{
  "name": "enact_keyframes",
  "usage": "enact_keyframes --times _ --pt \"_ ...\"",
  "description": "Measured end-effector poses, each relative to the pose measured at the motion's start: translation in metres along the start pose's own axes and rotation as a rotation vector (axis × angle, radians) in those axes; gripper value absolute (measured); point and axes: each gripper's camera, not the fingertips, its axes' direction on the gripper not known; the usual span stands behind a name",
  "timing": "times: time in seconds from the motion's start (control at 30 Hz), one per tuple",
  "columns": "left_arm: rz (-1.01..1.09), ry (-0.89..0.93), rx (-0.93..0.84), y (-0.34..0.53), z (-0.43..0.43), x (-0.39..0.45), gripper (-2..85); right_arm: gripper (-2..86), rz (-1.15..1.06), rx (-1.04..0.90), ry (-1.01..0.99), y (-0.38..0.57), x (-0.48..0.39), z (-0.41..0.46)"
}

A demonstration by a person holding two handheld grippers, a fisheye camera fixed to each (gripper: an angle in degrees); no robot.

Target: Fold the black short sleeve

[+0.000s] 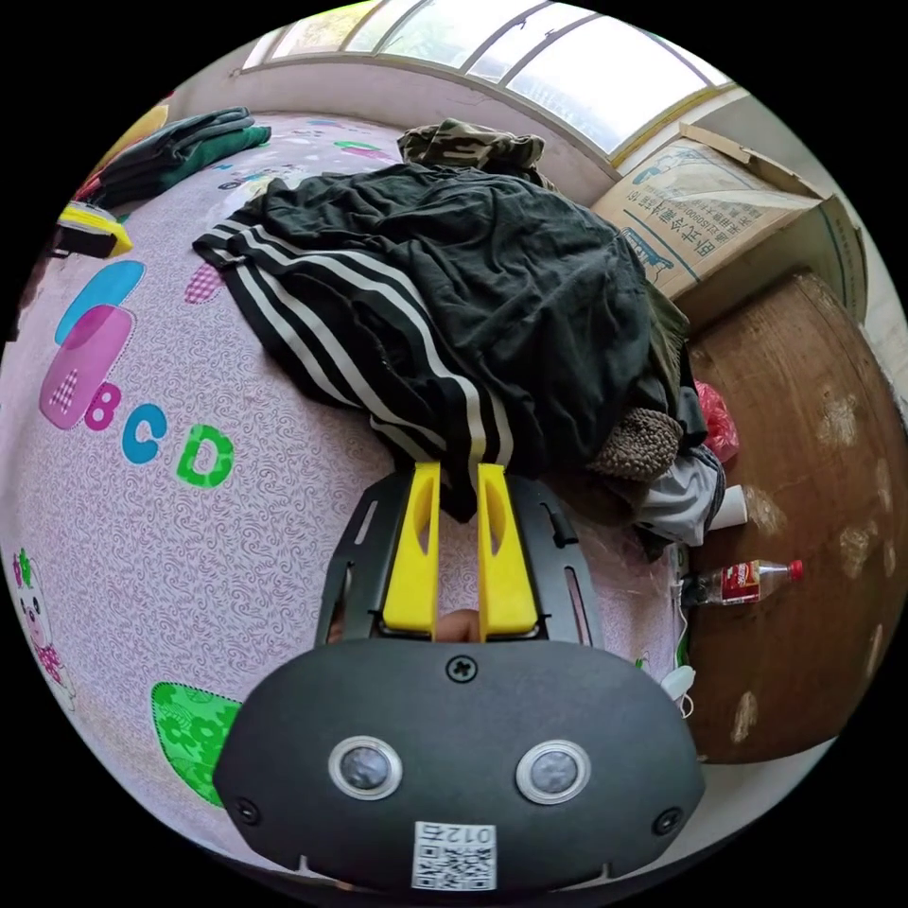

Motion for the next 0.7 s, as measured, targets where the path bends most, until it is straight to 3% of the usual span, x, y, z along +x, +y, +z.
enact_keyframes --times 0.4,0.7 --pt "0.163 -0.044 -0.012 -0.060 0.087 0.040 4.4 0.1 0.142 0.052 -0.095 -0.007 0.093 -0.045" --pt "0.164 0.000 -0.053 -0.084 0.113 0.072 4.6 0.0 0.150 0.052 -0.096 -0.008 0.145 -0.063"
